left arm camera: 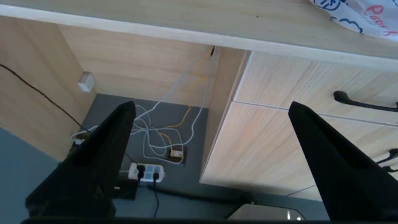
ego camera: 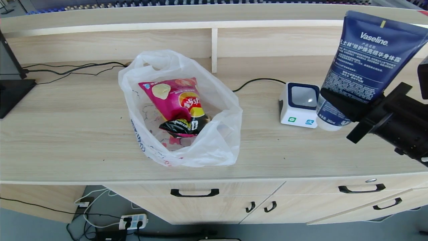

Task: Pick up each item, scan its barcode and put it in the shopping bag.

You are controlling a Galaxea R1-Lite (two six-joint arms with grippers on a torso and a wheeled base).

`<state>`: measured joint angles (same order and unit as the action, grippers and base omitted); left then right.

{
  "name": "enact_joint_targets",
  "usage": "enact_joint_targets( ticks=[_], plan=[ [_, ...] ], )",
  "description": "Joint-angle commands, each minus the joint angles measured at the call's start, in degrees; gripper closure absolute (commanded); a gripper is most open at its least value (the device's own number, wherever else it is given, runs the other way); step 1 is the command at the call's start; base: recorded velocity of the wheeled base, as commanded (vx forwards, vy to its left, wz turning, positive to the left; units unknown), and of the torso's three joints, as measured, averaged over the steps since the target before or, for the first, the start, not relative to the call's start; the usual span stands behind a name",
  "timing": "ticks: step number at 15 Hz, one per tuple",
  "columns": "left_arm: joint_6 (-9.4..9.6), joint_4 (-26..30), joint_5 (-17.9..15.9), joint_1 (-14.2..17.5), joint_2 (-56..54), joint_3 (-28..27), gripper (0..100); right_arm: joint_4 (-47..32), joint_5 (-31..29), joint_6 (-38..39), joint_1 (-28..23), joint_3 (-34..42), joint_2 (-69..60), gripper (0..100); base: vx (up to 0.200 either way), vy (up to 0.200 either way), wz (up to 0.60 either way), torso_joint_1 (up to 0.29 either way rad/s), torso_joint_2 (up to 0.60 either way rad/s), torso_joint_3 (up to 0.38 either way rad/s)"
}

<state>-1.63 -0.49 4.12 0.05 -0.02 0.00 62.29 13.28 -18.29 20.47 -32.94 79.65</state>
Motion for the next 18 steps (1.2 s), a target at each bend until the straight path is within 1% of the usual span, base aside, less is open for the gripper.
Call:
enact_joint_targets(
  ticks=[1, 4, 6, 7, 8, 10, 11, 12, 13, 14, 17, 18],
  plan=[
    [-0.12, 0.0, 0.0, 0.0, 0.0, 0.0, 0, -0.2, -0.7, 1.4, 0.0, -1.1, 0.3, 100, 0.0, 0.0, 0.6, 0.085, -0.12, -0.071],
    [-0.21, 0.0, 0.0, 0.0, 0.0, 0.0, 0, -0.2, -0.8, 3.7, 0.0, -0.7, 0.6, 100, 0.0, 0.0, 0.6, 0.071, -0.13, -0.061],
    [-0.21, 0.0, 0.0, 0.0, 0.0, 0.0, 0, -0.2, -0.9, 7.2, 0.5, -0.7, 2.3, 100, 0.0, 0.0, 0.6, 0.068, -0.14, -0.061],
    [-0.21, 0.0, 0.0, 0.0, 0.0, 0.0, 0, -0.2, -0.9, 10.1, 2.4, 0.2, 3.4, 100, 0.0, 0.0, 0.0, 0.071, -0.14, -0.08],
    [-0.21, 0.0, 0.0, 0.0, 0.0, 0.0, 0, -0.1, -1.0, 14.6, 2.6, 0.0, 4.8, 100, 0.0, 0.0, 0.0, 0.051, -0.14, -0.08],
    [-0.21, 0.0, 0.0, 0.0, 0.0, 0.0, 0, 0.0, -1.1, 23.5, 2.6, -4.8, 9.0, 100, 0.0, 0.0, 0.0, 0.039, -0.1, -0.037],
    [-0.12, 0.0, 0.0, 0.0, 0.0, 0.0, 0, -0.2, -4.0, 27.9, 2.6, -10.2, 12.1, 100, 0.0, 0.0, 0.0, 0.0, 0.0, 0.0],
    [-0.21, 0.0, 0.0, 0.0, 0.0, 0.0, 0, -0.2, -6.9, 31.8, 3.7, -15.0, 14.7, 100, 0.0, 0.0, 0.0, 0.0, 0.0, 0.0],
    [-0.48, 0.0, 0.0, 0.0, 0.0, 0.0, 0, -0.2, -8.0, 34.2, 5.0, -17.2, 16.1, 100, 0.0, 0.0, 0.0, 0.0, 0.0, 0.0],
    [-0.83, 0.0, 0.0, 0.0, 0.0, 0.0, 0, -0.2, -11.9, 38.8, 7.3, -20.1, 19.1, 100, 0.0, 0.0, 0.0, 0.0, 0.0, 0.0],
    [-1.0, 0.0, 0.0, 0.0, 0.0, 0.0, 0, -0.2, -18.2, 46.2, 12.4, -19.5, 20.9, 100, 0.0, 0.0, 0.0, 0.0, 0.0, 0.0],
    [-1.62, 0.0, 0.0, 0.0, 0.0, 0.0, 0, -0.2, -19.6, 48.5, 13.7, -18.7, 20.5, 100, 0.0, 0.0, 0.0, 0.0, 0.0, 0.0]
  ],
)
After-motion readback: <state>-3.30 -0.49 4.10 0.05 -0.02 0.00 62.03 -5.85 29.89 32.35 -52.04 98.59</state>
